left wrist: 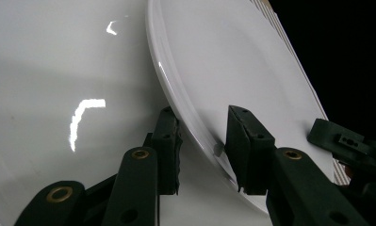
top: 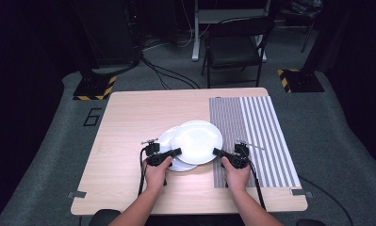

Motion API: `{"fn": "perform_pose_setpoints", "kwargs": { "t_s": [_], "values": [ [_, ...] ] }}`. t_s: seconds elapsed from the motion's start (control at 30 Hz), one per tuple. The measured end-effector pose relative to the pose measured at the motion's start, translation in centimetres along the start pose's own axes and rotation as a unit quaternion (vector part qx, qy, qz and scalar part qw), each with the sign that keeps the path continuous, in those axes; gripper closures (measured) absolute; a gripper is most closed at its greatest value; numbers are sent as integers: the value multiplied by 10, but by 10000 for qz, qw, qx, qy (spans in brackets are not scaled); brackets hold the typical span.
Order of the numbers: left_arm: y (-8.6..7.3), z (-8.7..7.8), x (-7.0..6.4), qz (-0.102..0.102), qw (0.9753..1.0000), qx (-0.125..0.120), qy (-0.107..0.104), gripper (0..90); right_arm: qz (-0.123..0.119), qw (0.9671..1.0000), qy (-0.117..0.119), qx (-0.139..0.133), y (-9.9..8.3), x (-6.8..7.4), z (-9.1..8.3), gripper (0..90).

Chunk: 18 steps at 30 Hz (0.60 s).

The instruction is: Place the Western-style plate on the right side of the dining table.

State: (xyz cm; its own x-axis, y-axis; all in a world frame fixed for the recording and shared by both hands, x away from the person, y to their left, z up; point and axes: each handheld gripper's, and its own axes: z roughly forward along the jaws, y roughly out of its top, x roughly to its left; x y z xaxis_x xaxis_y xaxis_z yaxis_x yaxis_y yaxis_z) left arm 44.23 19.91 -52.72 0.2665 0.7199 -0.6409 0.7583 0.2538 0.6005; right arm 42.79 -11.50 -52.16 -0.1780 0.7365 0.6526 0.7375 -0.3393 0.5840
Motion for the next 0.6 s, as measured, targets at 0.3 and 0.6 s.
{"fn": "perform_pose_setpoints", "kwargs": {
  "t_s": [0.3,0.6],
  "values": [
    [1,-1,0,20,10000,-58,14,664,82,9999,-40,-81,-6,3,2,715],
    [1,-5,-1,94,9998,-196,39,666,45,9999,-44,-152,-9,9,2,691]
  ]
}}
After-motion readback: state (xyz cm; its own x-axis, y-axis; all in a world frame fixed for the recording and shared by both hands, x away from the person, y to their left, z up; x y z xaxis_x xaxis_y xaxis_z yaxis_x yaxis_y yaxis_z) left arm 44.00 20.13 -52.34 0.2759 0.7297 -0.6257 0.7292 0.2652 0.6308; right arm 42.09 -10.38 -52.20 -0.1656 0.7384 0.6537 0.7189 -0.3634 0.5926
